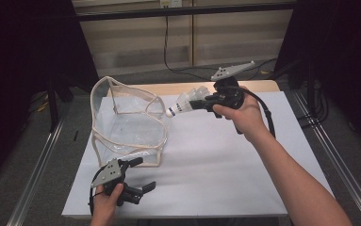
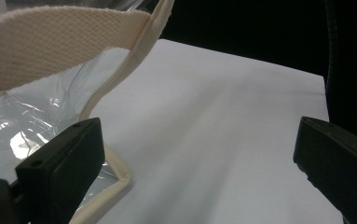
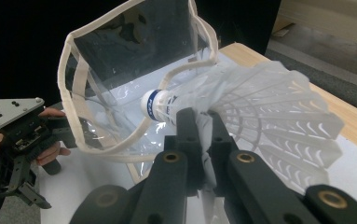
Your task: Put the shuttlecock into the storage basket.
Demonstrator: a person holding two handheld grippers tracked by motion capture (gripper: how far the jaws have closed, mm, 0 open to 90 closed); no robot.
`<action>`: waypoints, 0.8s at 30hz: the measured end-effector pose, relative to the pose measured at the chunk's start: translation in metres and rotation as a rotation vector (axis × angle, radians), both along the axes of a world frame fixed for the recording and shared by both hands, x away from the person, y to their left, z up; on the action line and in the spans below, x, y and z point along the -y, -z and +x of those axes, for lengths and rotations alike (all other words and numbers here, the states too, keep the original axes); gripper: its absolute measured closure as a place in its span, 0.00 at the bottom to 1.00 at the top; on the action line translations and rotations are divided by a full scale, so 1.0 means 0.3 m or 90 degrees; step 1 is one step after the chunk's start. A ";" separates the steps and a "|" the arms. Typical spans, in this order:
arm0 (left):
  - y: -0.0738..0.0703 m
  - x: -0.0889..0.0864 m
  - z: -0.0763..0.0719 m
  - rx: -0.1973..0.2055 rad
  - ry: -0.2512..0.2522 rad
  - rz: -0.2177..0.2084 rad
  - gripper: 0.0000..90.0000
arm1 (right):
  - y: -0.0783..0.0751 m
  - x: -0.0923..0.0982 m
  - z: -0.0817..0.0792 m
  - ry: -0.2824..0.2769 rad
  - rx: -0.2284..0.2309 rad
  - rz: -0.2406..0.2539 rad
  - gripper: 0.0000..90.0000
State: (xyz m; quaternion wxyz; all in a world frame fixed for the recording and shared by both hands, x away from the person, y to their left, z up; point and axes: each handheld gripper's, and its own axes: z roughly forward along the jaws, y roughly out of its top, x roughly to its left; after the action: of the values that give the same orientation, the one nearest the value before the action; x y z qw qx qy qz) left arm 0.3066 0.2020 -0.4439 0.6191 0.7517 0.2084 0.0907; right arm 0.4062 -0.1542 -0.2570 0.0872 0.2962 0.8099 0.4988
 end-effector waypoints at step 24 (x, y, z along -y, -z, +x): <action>-0.001 -0.004 0.000 0.003 0.000 0.006 0.02 | -0.021 -0.031 0.006 -0.007 0.002 -0.004 0.98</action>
State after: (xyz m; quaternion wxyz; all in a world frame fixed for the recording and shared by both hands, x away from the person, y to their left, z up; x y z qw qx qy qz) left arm 0.3066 0.2033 -0.4437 0.6161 0.7544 0.2066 0.0931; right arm 0.4081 -0.1449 -0.2507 0.0868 0.2905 0.8130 0.4971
